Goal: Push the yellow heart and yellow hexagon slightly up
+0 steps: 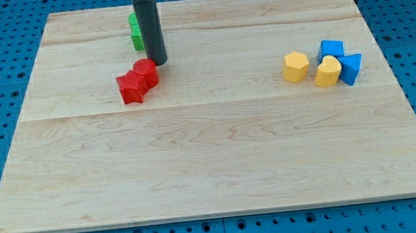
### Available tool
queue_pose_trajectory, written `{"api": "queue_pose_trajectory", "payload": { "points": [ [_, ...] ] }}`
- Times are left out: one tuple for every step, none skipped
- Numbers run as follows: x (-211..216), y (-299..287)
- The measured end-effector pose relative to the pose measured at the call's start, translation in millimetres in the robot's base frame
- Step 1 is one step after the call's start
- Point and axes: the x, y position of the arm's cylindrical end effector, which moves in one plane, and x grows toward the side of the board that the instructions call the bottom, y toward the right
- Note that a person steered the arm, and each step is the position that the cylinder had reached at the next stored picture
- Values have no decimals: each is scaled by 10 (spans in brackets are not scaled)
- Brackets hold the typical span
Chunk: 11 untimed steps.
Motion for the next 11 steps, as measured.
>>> {"api": "queue_pose_trajectory", "payload": {
  "points": [
    [152, -104],
    [282, -211],
    [543, -120],
    [989, 323],
    [1349, 909],
    [1445, 1818],
    [1445, 2468],
    [1421, 2893],
    [1215, 2912],
    [1005, 2912],
    [910, 2912]
  ]
}}
